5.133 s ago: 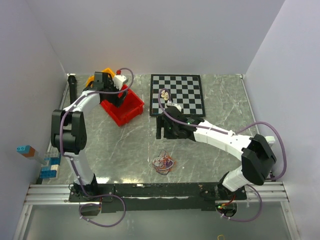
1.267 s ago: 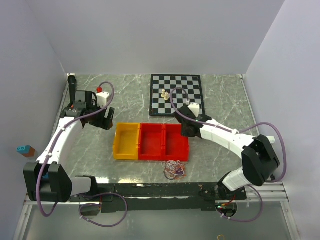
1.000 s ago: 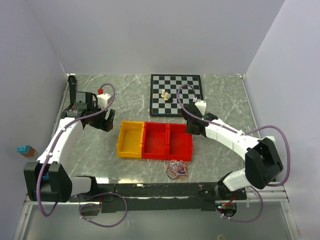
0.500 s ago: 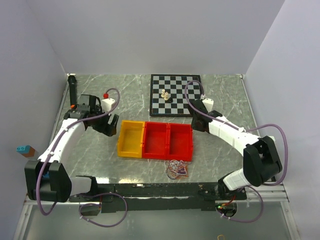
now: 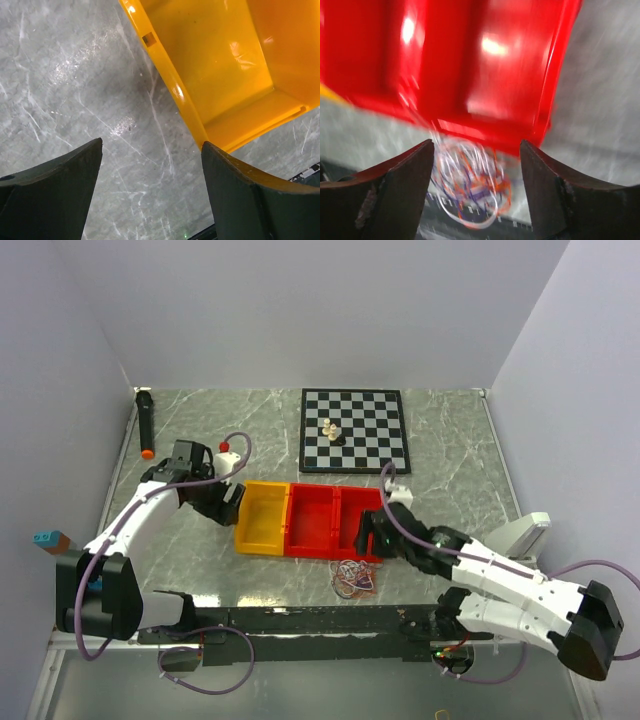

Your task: Untangle the cables

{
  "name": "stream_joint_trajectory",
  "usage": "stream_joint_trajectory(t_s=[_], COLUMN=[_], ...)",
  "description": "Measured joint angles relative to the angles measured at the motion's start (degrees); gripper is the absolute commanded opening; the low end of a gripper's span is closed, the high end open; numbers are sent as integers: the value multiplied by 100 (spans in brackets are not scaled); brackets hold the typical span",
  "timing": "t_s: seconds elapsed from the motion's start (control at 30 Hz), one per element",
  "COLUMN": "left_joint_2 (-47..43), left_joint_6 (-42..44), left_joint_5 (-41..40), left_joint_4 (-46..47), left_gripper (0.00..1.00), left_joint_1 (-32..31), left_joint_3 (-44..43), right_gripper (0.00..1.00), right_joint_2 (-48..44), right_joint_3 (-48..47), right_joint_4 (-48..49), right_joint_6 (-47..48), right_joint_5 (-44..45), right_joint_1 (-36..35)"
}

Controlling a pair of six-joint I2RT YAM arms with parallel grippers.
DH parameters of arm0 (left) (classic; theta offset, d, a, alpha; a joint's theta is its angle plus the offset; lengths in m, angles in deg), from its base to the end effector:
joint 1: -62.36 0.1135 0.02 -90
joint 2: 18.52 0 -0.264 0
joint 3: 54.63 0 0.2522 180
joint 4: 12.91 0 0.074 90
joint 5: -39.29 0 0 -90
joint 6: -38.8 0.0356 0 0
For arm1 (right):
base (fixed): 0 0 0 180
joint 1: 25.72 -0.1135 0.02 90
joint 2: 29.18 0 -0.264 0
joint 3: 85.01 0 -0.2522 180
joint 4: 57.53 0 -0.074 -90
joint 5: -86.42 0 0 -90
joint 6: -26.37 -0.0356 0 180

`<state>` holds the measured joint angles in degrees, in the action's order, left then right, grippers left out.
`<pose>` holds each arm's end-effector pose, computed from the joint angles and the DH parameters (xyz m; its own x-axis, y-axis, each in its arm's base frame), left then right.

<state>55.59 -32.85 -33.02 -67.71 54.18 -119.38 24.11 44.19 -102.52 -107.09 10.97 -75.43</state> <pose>0.2396 -0.0454 0.2293 -0.7616 0.4125 -0.4998 0.5336 0.8369 -0.1224 0.1280 0.1372 0.2342 -0.7783 0.1115 -0.6179 -0.1284 0.9350 0.3305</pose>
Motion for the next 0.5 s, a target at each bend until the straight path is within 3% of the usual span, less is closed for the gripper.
stream_joint_trajectory(t_s=[0.23, 0.5], left_joint_2=[-15, -133], left_joint_6=[-22, -22], left_joint_5=[-33, -72], left_joint_4=[225, 420], left_gripper=[84, 84], left_joint_1=[-175, -273], left_joint_3=[63, 181], right_gripper=[81, 74], right_joint_2=[-151, 1023], right_joint_3=[811, 577], right_joint_4=[13, 350], right_joint_6=[-374, -470], right_joint_5=[-437, -525], right_joint_1=[-492, -898])
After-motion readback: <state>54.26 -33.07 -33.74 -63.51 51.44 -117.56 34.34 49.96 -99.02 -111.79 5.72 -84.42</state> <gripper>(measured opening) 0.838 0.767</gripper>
